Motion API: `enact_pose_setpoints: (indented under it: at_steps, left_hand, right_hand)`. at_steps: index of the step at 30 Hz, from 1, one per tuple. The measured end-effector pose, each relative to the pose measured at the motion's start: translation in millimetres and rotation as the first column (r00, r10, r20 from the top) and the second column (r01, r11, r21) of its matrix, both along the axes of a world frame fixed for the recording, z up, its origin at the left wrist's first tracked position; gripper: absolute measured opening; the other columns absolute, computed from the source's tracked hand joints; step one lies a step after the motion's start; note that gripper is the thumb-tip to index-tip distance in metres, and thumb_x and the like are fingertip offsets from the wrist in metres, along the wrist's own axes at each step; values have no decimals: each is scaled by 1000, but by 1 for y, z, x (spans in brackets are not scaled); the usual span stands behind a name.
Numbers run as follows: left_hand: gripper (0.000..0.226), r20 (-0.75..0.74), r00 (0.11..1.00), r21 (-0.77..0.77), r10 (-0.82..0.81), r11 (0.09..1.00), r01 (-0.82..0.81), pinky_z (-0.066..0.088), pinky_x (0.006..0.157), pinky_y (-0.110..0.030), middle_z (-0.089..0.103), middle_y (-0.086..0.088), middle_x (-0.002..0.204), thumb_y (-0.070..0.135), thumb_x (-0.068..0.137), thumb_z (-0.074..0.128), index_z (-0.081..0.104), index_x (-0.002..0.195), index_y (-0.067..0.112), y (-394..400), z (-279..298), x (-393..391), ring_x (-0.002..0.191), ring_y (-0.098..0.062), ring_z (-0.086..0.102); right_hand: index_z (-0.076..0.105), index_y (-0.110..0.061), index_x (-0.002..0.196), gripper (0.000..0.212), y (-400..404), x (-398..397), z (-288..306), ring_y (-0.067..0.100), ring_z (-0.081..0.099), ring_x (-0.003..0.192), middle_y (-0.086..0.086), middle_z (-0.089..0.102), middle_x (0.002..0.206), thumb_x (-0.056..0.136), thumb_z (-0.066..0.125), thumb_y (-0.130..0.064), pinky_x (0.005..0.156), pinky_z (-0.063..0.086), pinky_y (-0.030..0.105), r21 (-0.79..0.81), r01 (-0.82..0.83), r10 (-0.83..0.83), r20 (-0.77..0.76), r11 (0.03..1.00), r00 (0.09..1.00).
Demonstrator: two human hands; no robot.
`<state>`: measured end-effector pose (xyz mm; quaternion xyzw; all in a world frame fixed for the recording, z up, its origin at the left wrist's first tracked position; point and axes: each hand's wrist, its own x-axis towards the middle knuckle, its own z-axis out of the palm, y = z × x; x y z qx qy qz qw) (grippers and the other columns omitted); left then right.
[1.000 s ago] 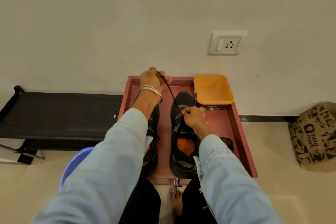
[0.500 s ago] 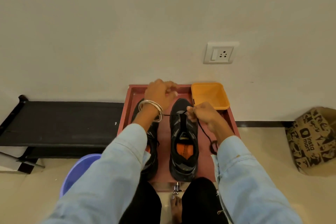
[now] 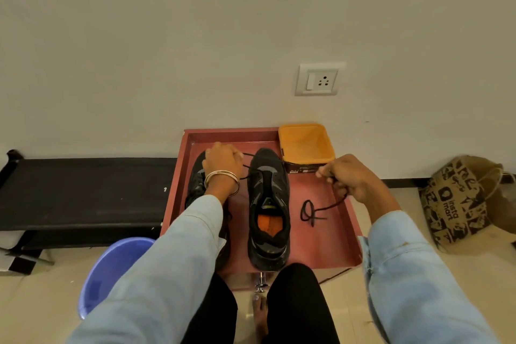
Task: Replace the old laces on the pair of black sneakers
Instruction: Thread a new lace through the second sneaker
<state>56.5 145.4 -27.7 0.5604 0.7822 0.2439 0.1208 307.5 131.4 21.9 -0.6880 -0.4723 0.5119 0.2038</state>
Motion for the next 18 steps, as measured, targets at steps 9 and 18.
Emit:
enact_pose_setpoints:
  at_steps: [9, 18]
  left_hand:
    - [41, 208, 842, 357, -498, 840, 408, 41, 91, -10, 57, -6, 123, 4, 84, 61, 62, 124, 14, -14, 9, 24, 109, -14, 53]
    - [10, 373, 825, 216, -424, 905, 367, 45, 66, -4, 72, -7, 76, 10, 87, 65, 74, 90, 8, -21, 40, 29, 61, 3, 60]
  right_hand:
    - [69, 2, 86, 27, -1, -18, 16, -5, 42, 33, -13, 55, 46, 98, 50, -12, 36, 28, 10, 216, -163, 153, 62, 963, 986]
    - [67, 6, 85, 30, 5, -49, 26, -1, 43, 39, -9, 54, 46, 100, 46, -10, 37, 29, 12, 229, -284, 277, 63, 931, 959]
